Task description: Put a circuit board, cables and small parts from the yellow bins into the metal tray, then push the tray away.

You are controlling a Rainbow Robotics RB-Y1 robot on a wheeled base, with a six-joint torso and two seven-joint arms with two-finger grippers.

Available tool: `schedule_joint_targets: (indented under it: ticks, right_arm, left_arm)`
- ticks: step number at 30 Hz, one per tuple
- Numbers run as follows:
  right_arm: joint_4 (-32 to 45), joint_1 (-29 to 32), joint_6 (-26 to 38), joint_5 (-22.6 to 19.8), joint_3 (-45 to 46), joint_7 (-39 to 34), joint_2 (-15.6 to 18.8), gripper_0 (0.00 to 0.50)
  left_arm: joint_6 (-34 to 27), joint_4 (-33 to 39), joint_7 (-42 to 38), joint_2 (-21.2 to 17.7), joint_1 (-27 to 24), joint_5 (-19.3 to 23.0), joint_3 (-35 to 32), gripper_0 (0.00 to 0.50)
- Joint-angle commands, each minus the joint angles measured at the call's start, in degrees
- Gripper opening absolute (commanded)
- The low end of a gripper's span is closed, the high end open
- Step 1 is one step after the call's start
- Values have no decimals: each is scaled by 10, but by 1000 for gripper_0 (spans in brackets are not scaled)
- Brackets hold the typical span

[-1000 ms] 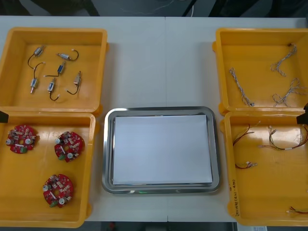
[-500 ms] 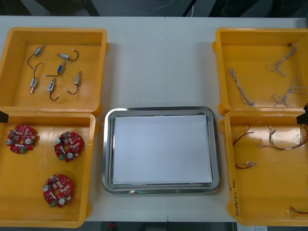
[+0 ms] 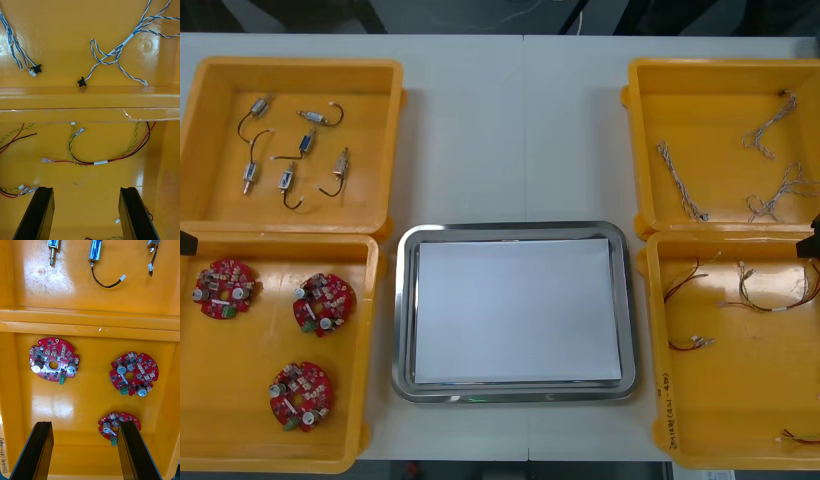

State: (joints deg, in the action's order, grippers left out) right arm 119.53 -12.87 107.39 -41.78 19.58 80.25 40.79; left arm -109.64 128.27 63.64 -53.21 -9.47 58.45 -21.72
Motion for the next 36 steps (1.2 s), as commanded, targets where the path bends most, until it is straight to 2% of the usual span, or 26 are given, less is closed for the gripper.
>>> schedule_joint_targets:
  ticks: [1,36]
  right_arm:
    - [4,-13,-4,-3,-4,-4,3,500]
    - [4,-13,-4,-3,-4,-4,3,500]
  left_arm:
    - [-4,14,33,5,9,3,-15,500]
    - [-4,14,33,5,9,3,-15,500]
